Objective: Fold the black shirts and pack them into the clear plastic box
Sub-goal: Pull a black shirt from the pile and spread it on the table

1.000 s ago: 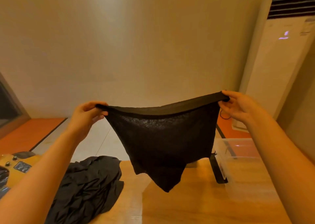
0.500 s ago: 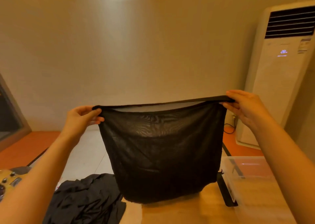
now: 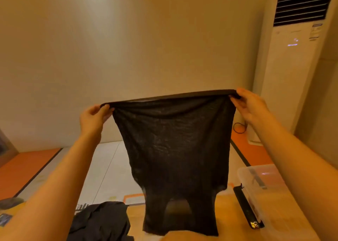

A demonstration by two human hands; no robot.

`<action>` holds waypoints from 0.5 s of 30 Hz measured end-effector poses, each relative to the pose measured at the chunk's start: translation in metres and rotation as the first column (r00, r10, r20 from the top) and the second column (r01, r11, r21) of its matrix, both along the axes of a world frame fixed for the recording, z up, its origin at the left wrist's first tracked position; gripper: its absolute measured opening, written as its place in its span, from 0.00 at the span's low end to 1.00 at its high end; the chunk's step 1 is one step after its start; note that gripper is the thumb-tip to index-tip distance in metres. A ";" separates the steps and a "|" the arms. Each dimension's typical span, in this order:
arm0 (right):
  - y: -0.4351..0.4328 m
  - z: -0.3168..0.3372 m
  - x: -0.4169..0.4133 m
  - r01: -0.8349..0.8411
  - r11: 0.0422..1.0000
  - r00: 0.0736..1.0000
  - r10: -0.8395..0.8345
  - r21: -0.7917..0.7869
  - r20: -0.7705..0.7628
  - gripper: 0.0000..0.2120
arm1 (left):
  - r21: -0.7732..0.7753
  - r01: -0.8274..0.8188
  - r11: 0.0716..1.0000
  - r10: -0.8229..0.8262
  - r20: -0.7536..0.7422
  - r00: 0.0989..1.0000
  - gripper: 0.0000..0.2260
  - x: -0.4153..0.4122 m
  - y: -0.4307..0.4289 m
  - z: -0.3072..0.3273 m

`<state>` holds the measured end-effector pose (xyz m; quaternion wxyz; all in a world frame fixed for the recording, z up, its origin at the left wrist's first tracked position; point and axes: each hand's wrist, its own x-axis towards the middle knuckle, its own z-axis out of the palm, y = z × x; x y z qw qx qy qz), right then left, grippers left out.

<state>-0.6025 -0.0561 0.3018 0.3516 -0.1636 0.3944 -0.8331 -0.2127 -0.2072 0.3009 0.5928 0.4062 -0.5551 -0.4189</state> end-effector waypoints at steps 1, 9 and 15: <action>0.004 0.015 -0.001 0.015 0.998 1.000 -0.016 -0.057 -0.018 0.03 | -0.056 -0.006 0.998 0.005 -0.018 1.000 0.03 0.001 0.001 0.011; 0.062 0.015 0.015 0.010 0.998 0.981 -0.020 -0.055 -0.192 0.03 | -0.162 0.002 0.987 -0.004 -0.011 1.000 0.05 0.021 0.050 -0.011; 0.116 -0.071 0.028 0.021 0.989 0.988 0.001 0.145 -0.155 0.11 | -0.036 -0.026 0.999 0.028 0.073 0.997 0.07 0.039 0.123 -0.097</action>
